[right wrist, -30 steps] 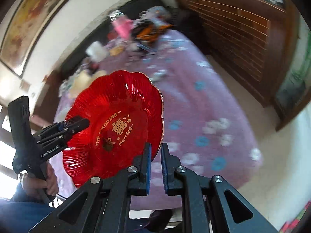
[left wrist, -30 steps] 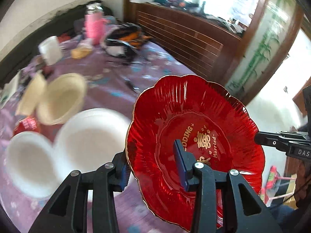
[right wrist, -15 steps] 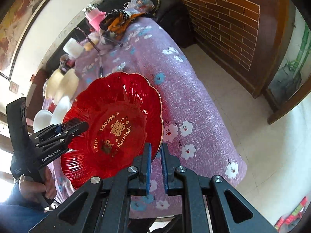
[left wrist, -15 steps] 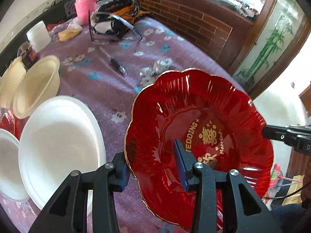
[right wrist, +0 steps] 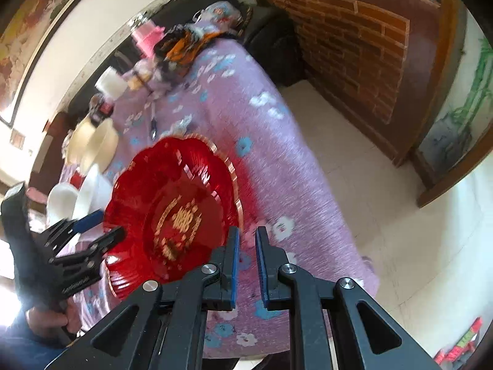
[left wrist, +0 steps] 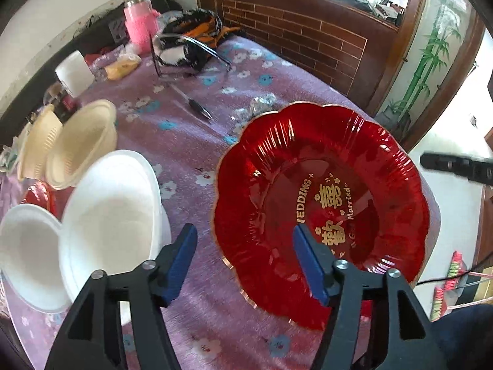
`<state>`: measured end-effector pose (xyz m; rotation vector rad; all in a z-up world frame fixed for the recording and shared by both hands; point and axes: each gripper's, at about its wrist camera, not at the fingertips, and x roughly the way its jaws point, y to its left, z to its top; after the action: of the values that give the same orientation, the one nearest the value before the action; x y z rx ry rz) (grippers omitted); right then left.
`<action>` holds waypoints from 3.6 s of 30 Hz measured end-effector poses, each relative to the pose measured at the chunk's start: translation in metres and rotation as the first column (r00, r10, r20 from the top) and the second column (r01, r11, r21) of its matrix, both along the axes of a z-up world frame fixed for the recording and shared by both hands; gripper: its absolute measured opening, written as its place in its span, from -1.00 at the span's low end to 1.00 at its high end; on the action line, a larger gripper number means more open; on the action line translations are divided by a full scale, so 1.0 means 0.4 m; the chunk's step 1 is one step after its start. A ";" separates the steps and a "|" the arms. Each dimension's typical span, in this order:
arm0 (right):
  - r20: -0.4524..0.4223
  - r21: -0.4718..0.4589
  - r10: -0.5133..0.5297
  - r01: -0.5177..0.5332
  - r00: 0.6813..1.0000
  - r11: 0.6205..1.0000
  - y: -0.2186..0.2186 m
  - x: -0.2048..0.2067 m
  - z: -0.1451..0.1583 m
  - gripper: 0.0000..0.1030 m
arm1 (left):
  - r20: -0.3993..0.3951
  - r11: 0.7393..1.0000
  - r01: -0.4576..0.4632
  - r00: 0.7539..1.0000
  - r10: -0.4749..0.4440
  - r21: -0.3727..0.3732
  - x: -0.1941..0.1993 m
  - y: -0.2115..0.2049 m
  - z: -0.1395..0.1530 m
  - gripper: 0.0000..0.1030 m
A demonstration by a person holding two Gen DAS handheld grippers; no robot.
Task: Organize plates and bowls
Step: 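Lower the red wedding plate onto the cloth and open the left gripper, then move the left gripper to the red plate with the white sticker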
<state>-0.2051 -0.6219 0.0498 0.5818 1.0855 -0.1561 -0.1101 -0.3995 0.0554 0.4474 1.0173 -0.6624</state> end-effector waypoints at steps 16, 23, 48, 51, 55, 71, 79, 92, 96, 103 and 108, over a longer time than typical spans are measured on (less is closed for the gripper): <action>0.072 -0.320 0.169 -0.138 0.983 0.937 0.240 0.068 0.156 -0.63 | 0.098 0.990 -0.015 0.995 0.029 -0.138 -0.037 0.220 0.113 0.32; 0.058 -0.370 0.270 -0.231 0.961 0.900 0.387 0.104 0.165 -0.62 | 0.099 0.983 -0.080 0.990 0.097 -0.168 -0.020 0.339 0.128 0.33; 0.111 -0.186 0.475 -0.452 0.873 0.873 0.732 0.291 0.223 -0.53 | -0.009 0.843 -0.450 0.883 0.469 -0.295 0.096 0.873 0.130 0.45; 0.125 -0.171 0.484 -0.462 0.866 0.870 0.756 0.329 0.236 -0.51 | -0.043 0.820 -0.504 0.857 0.513 -0.272 0.133 0.934 0.108 0.45; 0.135 -0.149 0.504 -0.486 0.853 0.861 0.782 0.395 0.251 -0.51 | -0.092 0.782 -0.567 0.820 0.564 -0.257 0.182 0.996 0.090 0.45; 0.072 0.034 0.553 -0.556 0.830 0.830 0.858 0.727 0.173 -0.51 | -0.108 0.785 -0.605 0.796 0.596 -0.131 0.393 0.996 0.065 0.45; -0.008 0.132 0.580 -0.575 0.814 0.808 0.909 0.859 0.078 -0.50 | -0.187 0.785 -0.613 0.784 0.592 -0.088 0.496 0.976 -0.001 0.45; -0.121 0.037 0.600 -0.600 0.791 0.799 0.951 0.936 -0.003 -0.51 | -0.271 0.769 -0.634 0.758 0.594 -0.088 0.561 0.958 -0.066 0.12; -0.157 -0.013 0.597 -0.606 0.786 0.795 0.959 0.945 -0.019 -0.51 | -0.267 0.781 -0.622 0.764 0.587 -0.062 0.571 0.938 -0.086 -0.09; -0.193 -0.040 0.608 -0.626 0.770 0.779 0.980 0.957 -0.053 -0.51 | -0.248 0.790 -0.611 0.775 0.582 -0.056 0.580 0.918 -0.094 -0.10; -0.183 -0.024 0.611 -0.624 0.771 0.781 0.995 0.954 -0.055 -0.47 | -0.247 0.791 -0.609 0.776 0.580 -0.053 0.573 0.926 -0.092 -0.10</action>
<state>0.1766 -0.2237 0.0277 0.1075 1.3765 0.3374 0.1193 -0.0290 0.0184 -0.0850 1.2368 -0.1953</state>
